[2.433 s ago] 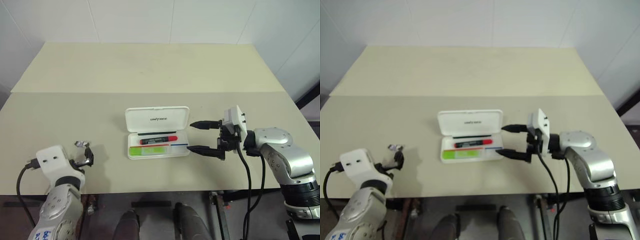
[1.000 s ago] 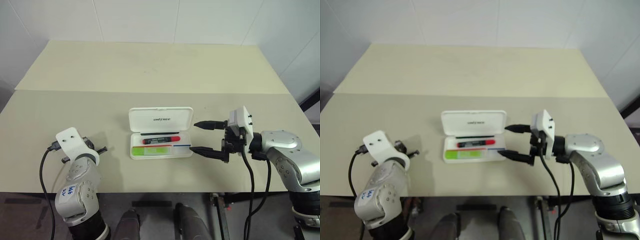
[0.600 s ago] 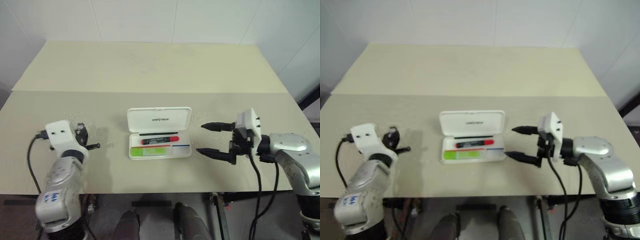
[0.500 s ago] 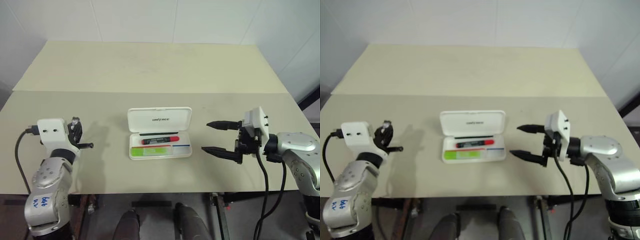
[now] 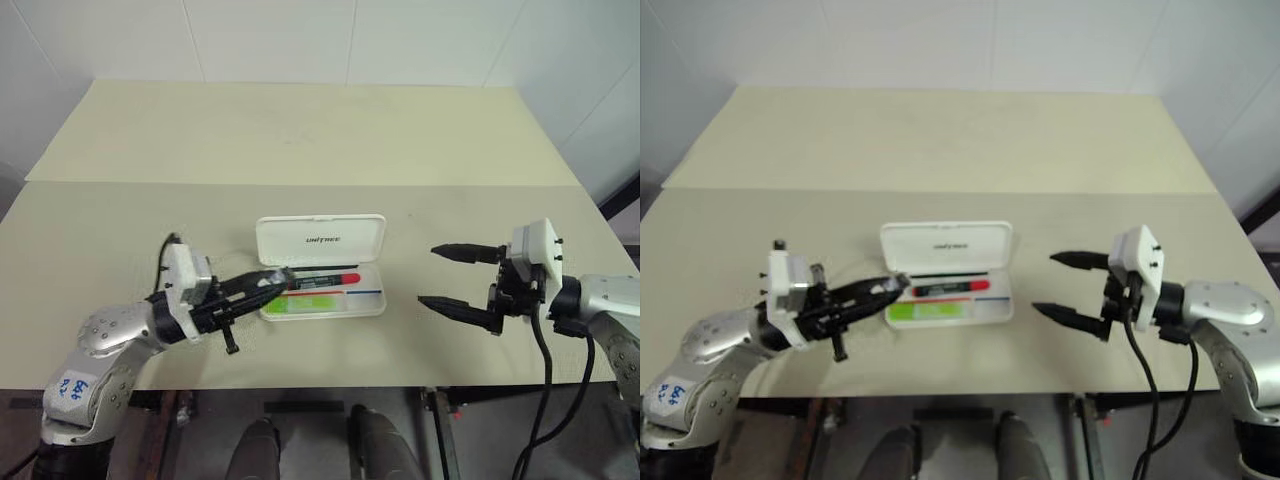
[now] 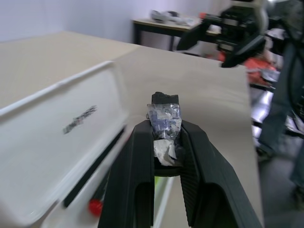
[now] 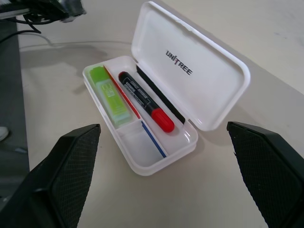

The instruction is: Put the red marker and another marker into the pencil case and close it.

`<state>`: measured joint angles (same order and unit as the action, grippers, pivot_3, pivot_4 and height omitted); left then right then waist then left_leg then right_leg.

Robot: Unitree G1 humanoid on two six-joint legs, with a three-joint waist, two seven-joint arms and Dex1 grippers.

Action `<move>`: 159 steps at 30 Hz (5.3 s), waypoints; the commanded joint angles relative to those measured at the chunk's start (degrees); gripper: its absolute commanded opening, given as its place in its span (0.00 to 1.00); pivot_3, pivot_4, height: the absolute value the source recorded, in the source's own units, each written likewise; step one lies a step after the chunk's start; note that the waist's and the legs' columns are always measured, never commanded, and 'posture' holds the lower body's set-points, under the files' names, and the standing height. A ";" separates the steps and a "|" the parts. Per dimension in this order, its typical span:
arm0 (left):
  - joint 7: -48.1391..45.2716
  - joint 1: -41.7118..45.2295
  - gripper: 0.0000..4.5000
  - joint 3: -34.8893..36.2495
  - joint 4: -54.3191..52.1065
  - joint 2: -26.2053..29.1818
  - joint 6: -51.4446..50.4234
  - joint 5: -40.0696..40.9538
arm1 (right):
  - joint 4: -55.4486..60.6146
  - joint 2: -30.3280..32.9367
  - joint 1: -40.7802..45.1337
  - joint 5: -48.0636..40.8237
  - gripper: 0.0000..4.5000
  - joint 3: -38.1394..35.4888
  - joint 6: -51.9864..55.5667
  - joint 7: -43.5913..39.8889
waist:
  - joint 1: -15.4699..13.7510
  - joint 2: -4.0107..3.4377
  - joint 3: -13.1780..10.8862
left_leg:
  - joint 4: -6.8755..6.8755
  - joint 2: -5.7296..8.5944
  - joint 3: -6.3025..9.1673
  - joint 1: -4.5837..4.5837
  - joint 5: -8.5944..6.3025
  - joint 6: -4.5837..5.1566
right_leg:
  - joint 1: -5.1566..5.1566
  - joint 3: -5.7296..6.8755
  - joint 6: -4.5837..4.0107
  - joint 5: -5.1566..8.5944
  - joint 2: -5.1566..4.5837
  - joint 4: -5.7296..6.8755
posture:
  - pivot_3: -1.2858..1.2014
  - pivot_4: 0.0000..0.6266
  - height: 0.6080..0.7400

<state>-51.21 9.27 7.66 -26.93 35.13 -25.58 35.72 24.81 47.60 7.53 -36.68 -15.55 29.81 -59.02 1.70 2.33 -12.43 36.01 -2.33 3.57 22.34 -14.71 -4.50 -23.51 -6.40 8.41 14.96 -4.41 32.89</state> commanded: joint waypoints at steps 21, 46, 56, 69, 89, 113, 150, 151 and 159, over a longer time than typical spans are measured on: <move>-7.91 23.61 0.07 -24.92 27.26 -11.34 12.24 -21.43 | 16.31 -0.33 -15.69 -6.79 1.00 -12.85 2.91 10.66 | -0.02 -0.03 0.01 | 0.08 0.01 0.00 -0.01 0.04 0.05 | 0.05 -0.03 0.05 -0.01 0.02 0.06 | 0.52 0.24 1.00; -7.12 28.85 0.07 -26.88 36.94 -18.72 15.98 -27.75 | 18.63 -1.45 -16.19 -8.24 1.00 -11.67 1.65 15.84 | -0.22 -0.04 0.02 | 0.10 0.01 0.01 -0.01 0.05 0.07 | 0.06 -0.03 0.10 -0.04 0.02 0.07 | 0.52 0.24 1.00; -7.19 28.29 0.44 -27.03 35.71 -19.17 15.70 -28.38 | 18.48 -1.95 -16.09 -7.86 1.00 -11.33 1.01 16.14 | -0.20 -0.04 0.02 | 0.11 0.01 0.01 -0.02 0.06 0.08 | 0.07 -0.03 0.10 -0.04 0.02 0.10 | 0.52 0.24 1.00; -7.63 24.31 0.85 -19.41 26.29 -15.06 9.85 -21.03 | 16.55 -2.61 -13.91 -6.65 1.00 -7.71 -0.17 15.92 | -0.15 -0.06 0.03 | 0.11 0.01 0.02 -0.05 0.08 0.09 | 0.06 -0.03 0.10 -0.04 0.03 0.19 | 0.52 0.24 1.00; -8.32 16.30 0.99 4.74 12.15 0.74 5.64 -2.06 | 3.76 -0.84 -4.19 -3.99 1.00 -2.14 -3.69 6.00 | -0.02 -0.06 0.03 | 0.13 0.00 0.02 -0.12 0.09 0.09 | 0.06 -0.05 0.06 0.00 0.03 0.38 | 0.52 0.24 1.00; 2.72 30.01 0.00 0.84 39.67 -0.63 11.31 -14.34 | 2.72 -0.67 -1.66 -1.97 1.00 -1.60 -3.95 4.43 | -0.09 -0.07 0.03 | 0.04 0.01 0.03 -0.14 0.11 0.09 | -0.02 -0.02 0.17 -0.03 0.03 0.56 | 0.52 0.24 1.00; -22.97 22.50 0.00 -14.20 30.72 7.56 10.40 -20.29 | 5.43 -2.22 -3.03 -2.41 1.00 -0.88 -3.82 8.27 | 0.03 -0.07 0.02 | 0.06 0.00 0.03 -0.13 0.10 0.08 | -0.04 -0.03 0.04 0.04 0.04 0.58 | 0.52 0.24 1.00; -21.22 22.69 0.00 -14.39 31.68 6.77 10.67 -21.26 | 5.48 -2.36 -3.00 -2.37 1.00 -0.79 -3.83 8.43 | 0.02 -0.07 0.03 | 0.06 0.00 0.03 -0.13 0.10 0.08 | -0.04 -0.03 0.04 0.04 0.04 0.57 | 0.52 0.24 1.00; -15.63 22.39 0.00 -16.51 35.36 2.20 12.39 -24.71 | 6.21 -3.83 -2.35 -2.12 1.00 0.31 -3.93 9.81 | -0.02 -0.08 0.03 | 0.07 0.01 0.04 -0.14 0.10 0.08 | -0.03 -0.03 0.05 0.03 0.04 0.60 | 0.52 0.24 1.00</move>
<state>-67.33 31.96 -7.82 7.97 37.69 -13.63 12.49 29.11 44.10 4.68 -38.35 -14.93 26.44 -49.68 1.68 2.25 -12.40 36.08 -2.32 3.60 22.19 -14.61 -4.42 -23.54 -6.43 8.46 14.99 -4.38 33.48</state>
